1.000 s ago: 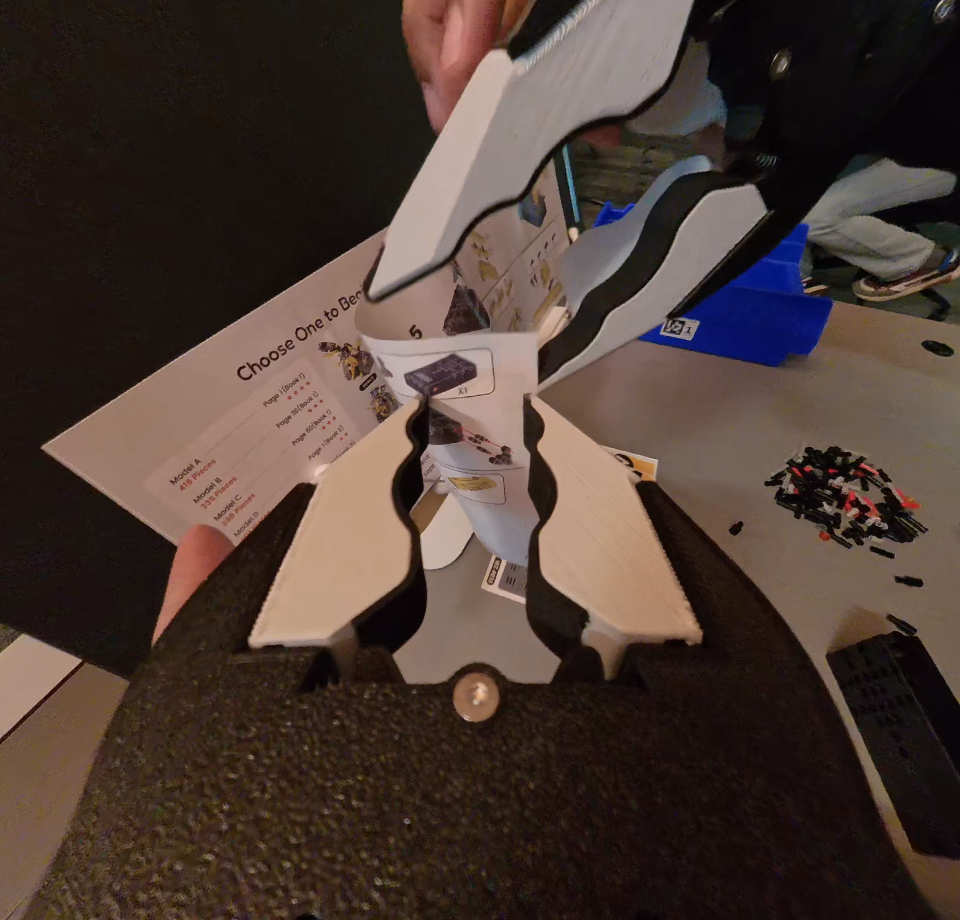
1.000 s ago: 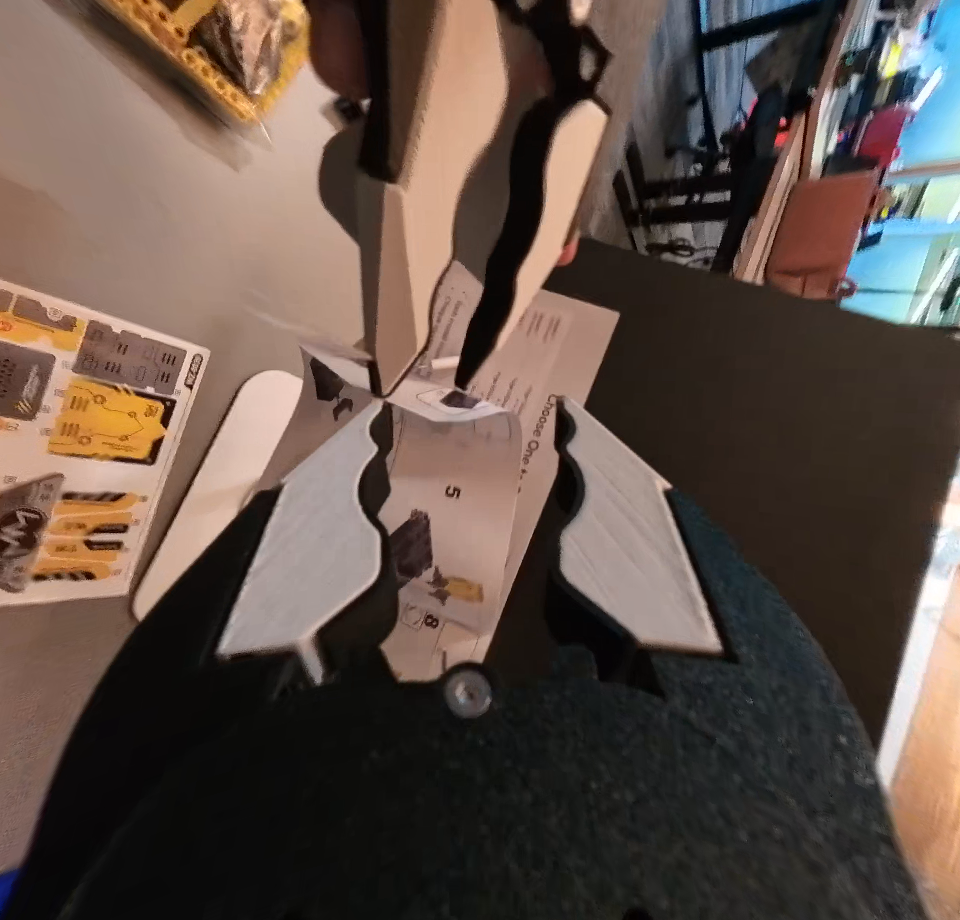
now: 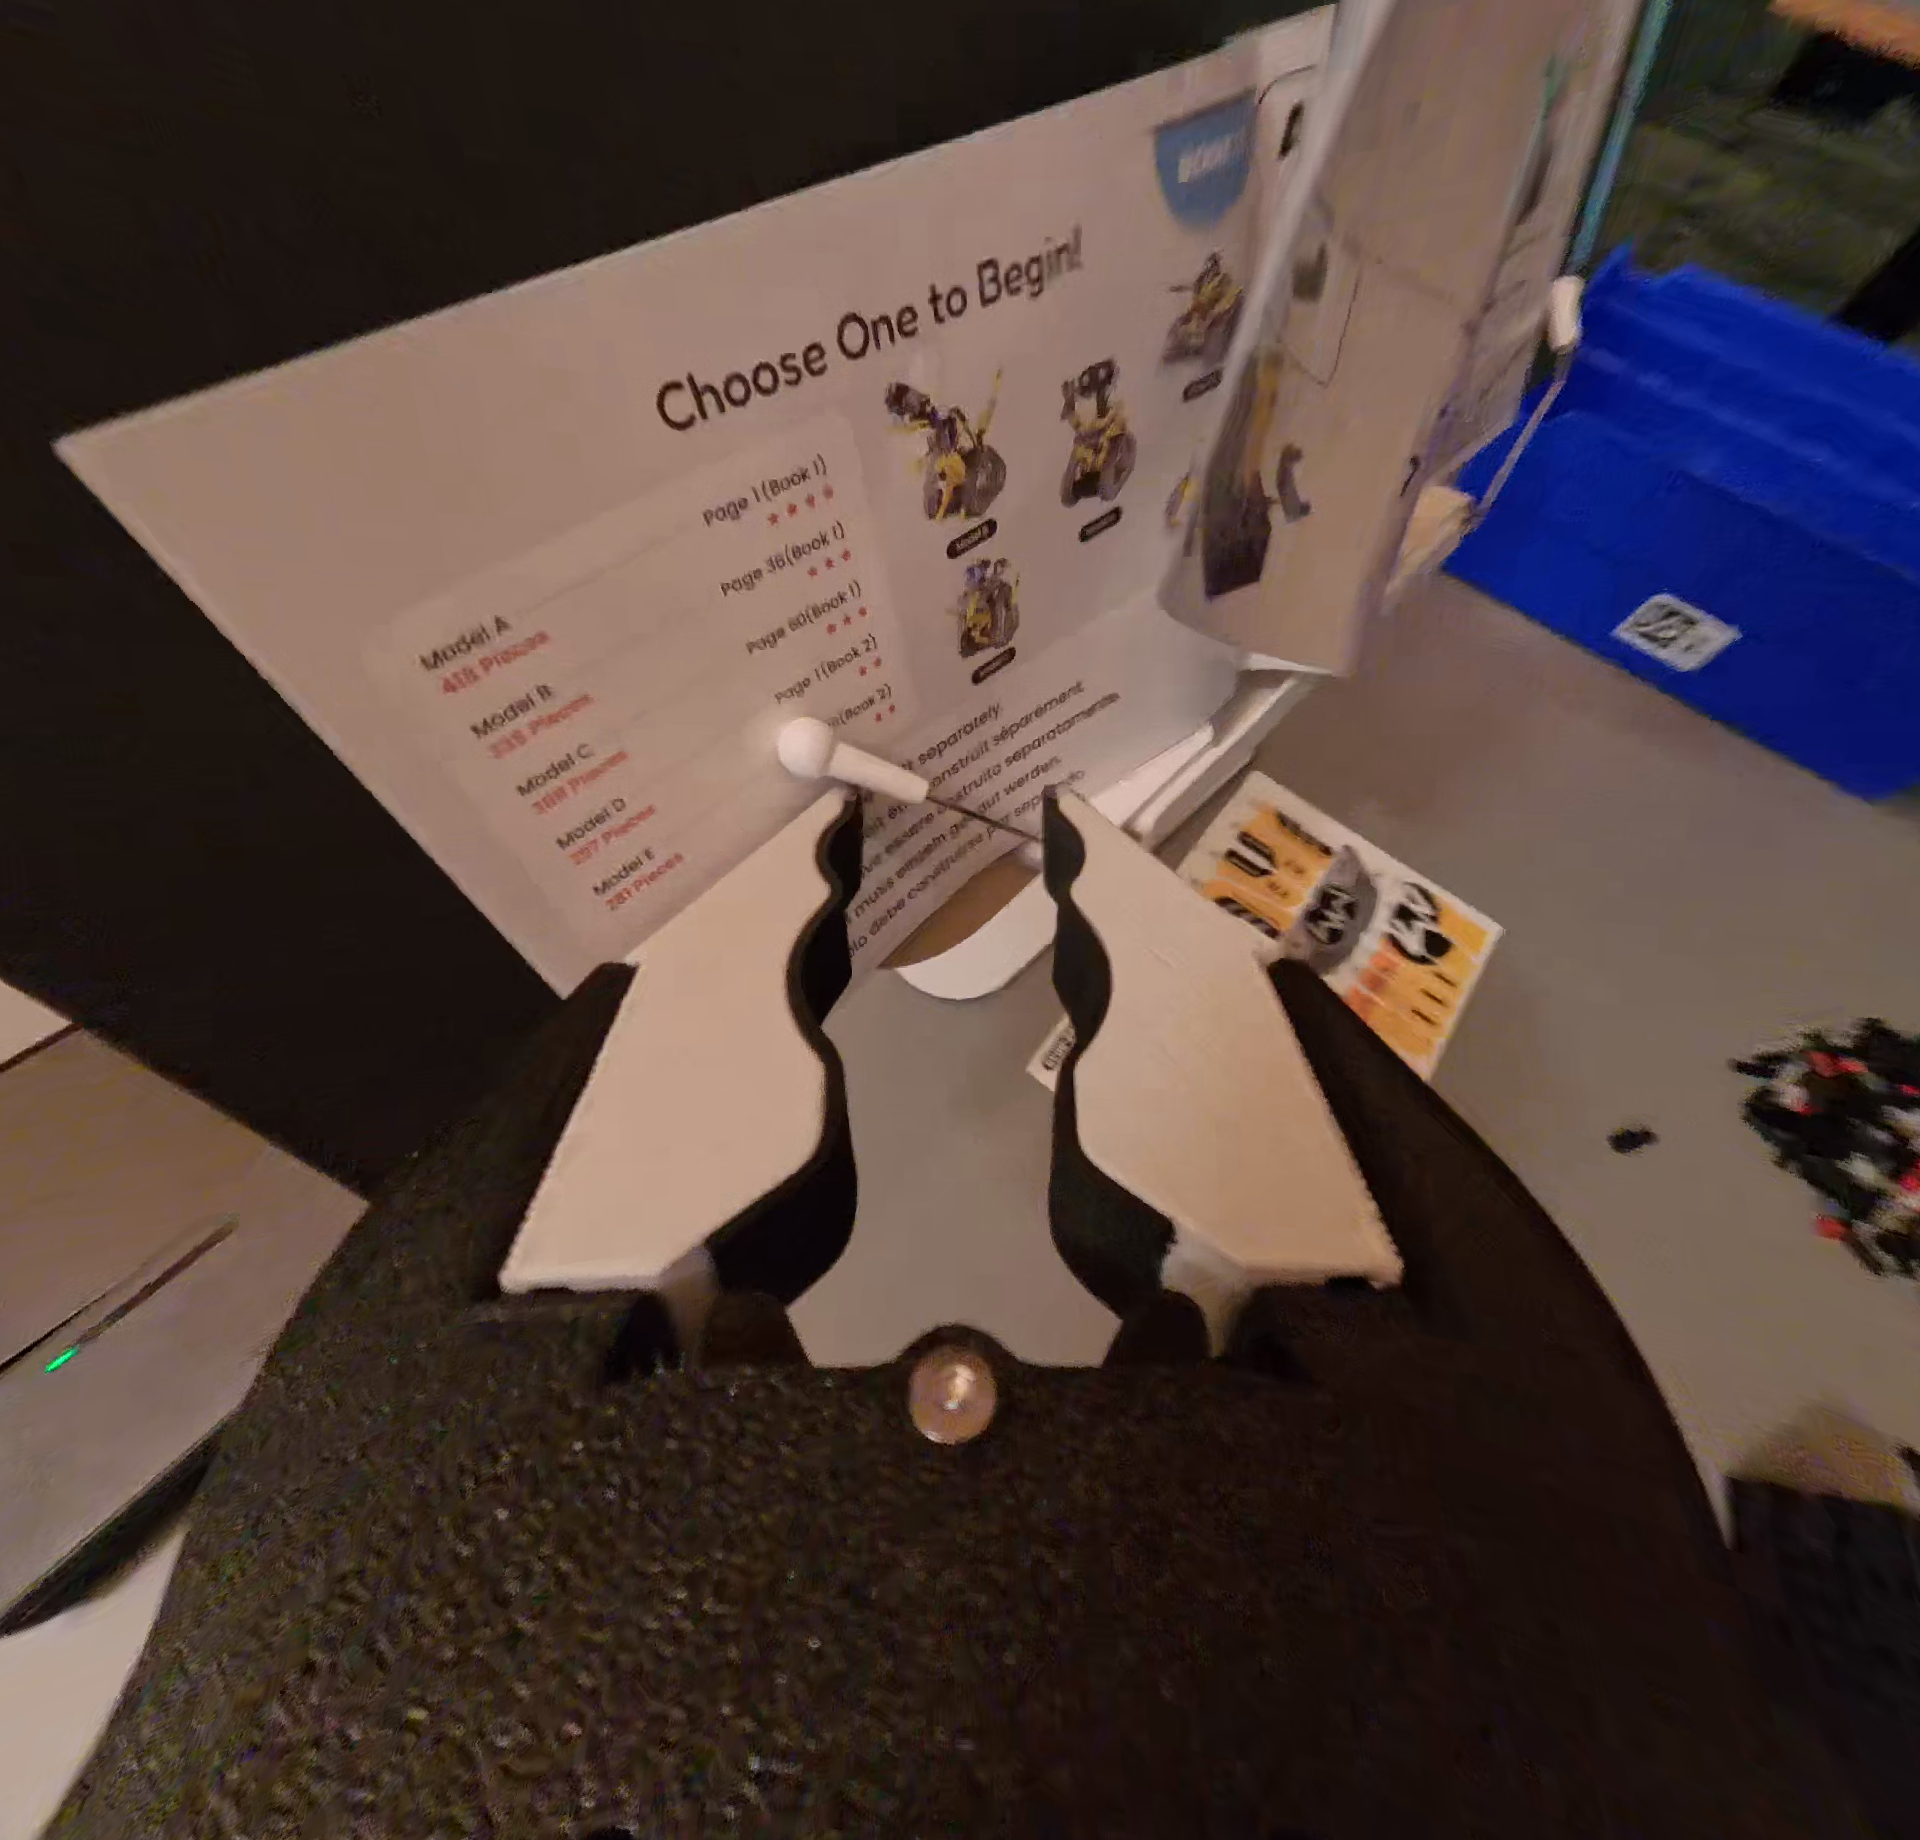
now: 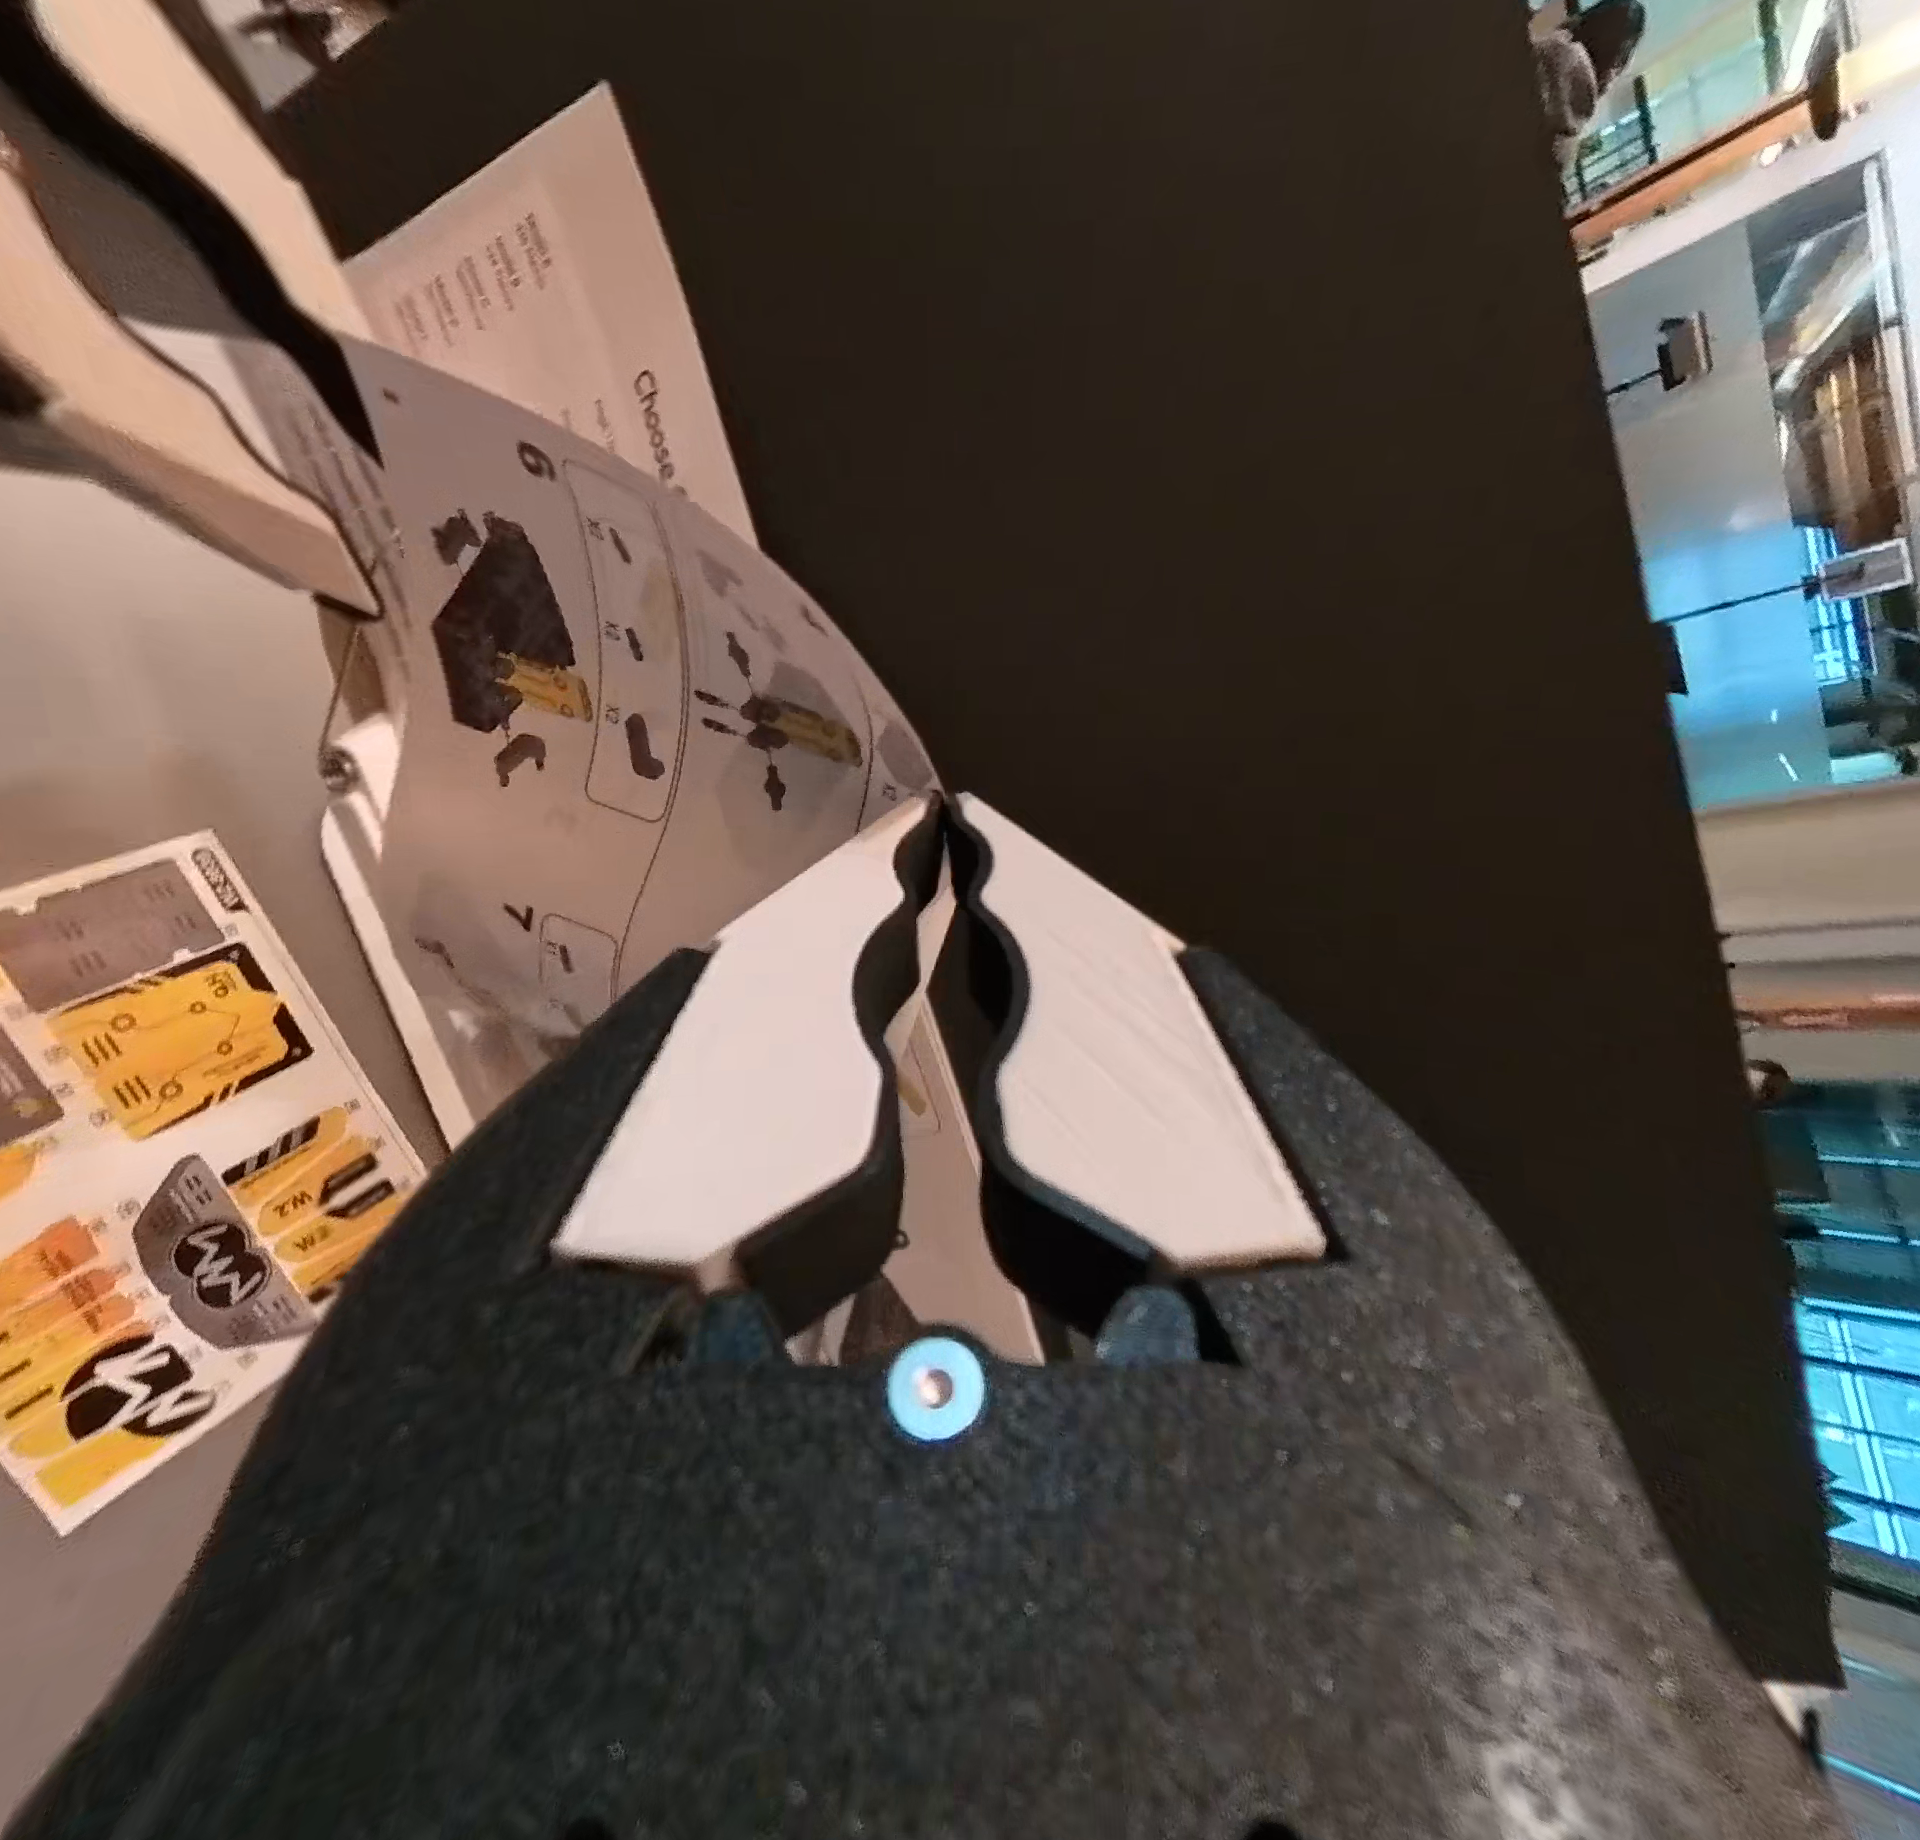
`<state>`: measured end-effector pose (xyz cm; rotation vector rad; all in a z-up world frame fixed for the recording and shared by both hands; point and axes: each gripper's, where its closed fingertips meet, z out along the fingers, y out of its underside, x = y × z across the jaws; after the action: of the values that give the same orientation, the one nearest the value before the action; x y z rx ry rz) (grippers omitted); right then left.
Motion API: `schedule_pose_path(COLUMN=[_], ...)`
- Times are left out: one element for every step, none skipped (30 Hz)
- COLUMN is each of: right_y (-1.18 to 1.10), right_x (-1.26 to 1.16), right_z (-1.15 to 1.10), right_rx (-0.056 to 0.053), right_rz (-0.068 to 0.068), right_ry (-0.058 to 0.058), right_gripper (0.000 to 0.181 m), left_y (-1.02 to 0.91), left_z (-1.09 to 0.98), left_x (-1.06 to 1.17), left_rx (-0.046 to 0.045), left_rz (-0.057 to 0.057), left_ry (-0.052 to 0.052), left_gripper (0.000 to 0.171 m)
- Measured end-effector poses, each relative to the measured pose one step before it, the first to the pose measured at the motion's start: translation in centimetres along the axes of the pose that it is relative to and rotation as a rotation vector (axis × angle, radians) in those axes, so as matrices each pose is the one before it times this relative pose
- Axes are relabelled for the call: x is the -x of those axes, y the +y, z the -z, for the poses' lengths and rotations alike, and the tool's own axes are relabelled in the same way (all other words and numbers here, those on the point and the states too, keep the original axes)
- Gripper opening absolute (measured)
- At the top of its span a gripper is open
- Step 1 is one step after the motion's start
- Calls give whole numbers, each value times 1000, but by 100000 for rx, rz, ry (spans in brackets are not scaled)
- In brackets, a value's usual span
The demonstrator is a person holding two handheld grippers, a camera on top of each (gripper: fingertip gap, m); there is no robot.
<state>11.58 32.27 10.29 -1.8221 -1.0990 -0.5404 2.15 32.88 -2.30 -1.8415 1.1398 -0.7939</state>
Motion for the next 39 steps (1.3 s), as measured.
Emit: schedule_pose_path(right_y=[-51, -75, -144, -157, -101, -43, 5, 12, 9, 14, -12, -52, -130, -153, -167, -156, -215, -232, -237, -311, -391, -480, -565, -592, -657, -610, -475, -438, -394, -337, -362, -450, -452, -351, -271, -212, -160, -99, -3], right_x=[-183, -126, -95, -151, -157, -103, 1, 96, 134, 114, 92, 66, 56, -22, -80, -19, 138, 225, 260, 340, 458, 628, 795, 837, 888, 826, 693, 590, 277, 132, 142, 118, 18, -43, -95, -211, -309, -406, -446], right_z=[-257, -258, -227, -175, -129, -136, -160, -194, -237, -296, -314, -343, -322, -294, -274, -236, -194, -152, -154, -131, -131, -109, -91, -103, -91, -97, -137, -125, -123, -89, -49, 59, 157, 264, 374, 487, 638, 784, 927], right_rx=[-139, -173, -647, -737, -396, -74, 94, 15, 35, 186, 335, 320, 149, 199, 422, 454, -28, -228, -178, -430, -647, -824, -1107, -1116, -1573, -1418, -663, -754, -716, -445, -801, -1608, -1765, -1282, -749, -578, -666, -787, -919], right_rz=[-1552, -1158, -645, -92, 724, 1096, 895, 711, 623, 491, 362, 216, -62, -105, 530, 1333, 1641, 1828, 2320, 2421, 1909, 1440, 1387, 1591, 2224, 2477, 2587, 2912, 2438, 1475, -28, -1640, -2656, -3048, -3543, -4275, -4693, -4957, -5436], right_ry=[850, 760, 1004, 1992, 2557, 2543, 2196, 1601, 1330, 1377, 1362, 1344, 1370, 1895, 2638, 2549, 1734, 1386, 1341, 770, -118, -1386, -2561, -2781, -2993, -2589, -1981, -1393, 353, 867, 228, -225, -389, -795, -1102, -1030, -669, -19, 396], right_gripper=[0, 0, 0, 0, 0, 0, 0, 0, 0, 0, 0, 0, 0, 0, 0, 0, 0, 0, 0, 0, 0, 0, 0, 0, 0, 0, 1, 1, 1, 1, 2, 3, 6, 11, 18, 24, 24, 24, 24], left_y=[-259, -46, -58, -52, -79, -106, -101, -98, -85, -70, -42, -37, -82, -84, -10, 21, 3, -24, -5, 36, 20, 23, -21, -71, -68, -20, 47, 58, 23, 10, 40, 69, 102, 105, 110, 131, 123, 92, 64], left_z=[-66, -70, -34, -47, -59, -95, -100, -58, -52, -18, 2, 28, 50, 92, 115, 149, 210, 212, 193, 149, 76, -6, -64, -75, -69, -52, -30, -9, -29, -36, -57, -52, -46, -17, -12, 0, 1, 15, 37], left_x=[136, 50, 68, 169, 244, 312, 364, 308, 36, 46, -7, -114, -159, -73, -94, -110, -189, -257, -262, -203, -183, -113, -113, -198, -167, -32, 110, 112, 40, 24, 82, 121, 160, 161, 163, 172, 151, 95, 57], left_rx=[-1307, 271, -351, -832, -1280, -1773, -2324, -2783, -2849, -2707, -1982, -1459, -1666, -1580, -986, -807, -1185, -1414, -1206, -616, -319, 223, 506, 149, 147, 406, 676, 725, 329, 97, 34, -63, 4, 159, 316, 474, 549, 514, 441], left_rz=[-427, 1201, 1420, 1105, 1328, 2205, 2859, 2858, 3519, 2307, 2347, 2857, 2175, 1516, 904, 712, 197, -648, -1107, -1486, -2139, -2401, -2171, -1743, -1417, -1540, -1735, -1296, -183, 1078, 1626, 1782, 1974, 2004, 1729, 1278, 979, 740, 458], left_ry=[-3684, -1694, -847, -1019, -1186, -1406, -1728, -1297, 187, 338, 907, 1622, 1867, 1233, 1394, 1073, 932, 854, 338, -254, -593, -1094, -1126, -582, -585, -1030, -1273, -749, 311, 887, 899, 779, 822, 936, 923, 669, 486, 395, 337], left_gripper=[33, 33, 32, 30, 28, 24, 19, 15, 14, 12, 11, 10, 9, 8, 8, 7, 7, 7, 7, 7, 7, 7, 7, 7, 7, 7, 7, 8, 8, 8, 8, 8, 8, 8, 8, 8, 9, 9, 9])
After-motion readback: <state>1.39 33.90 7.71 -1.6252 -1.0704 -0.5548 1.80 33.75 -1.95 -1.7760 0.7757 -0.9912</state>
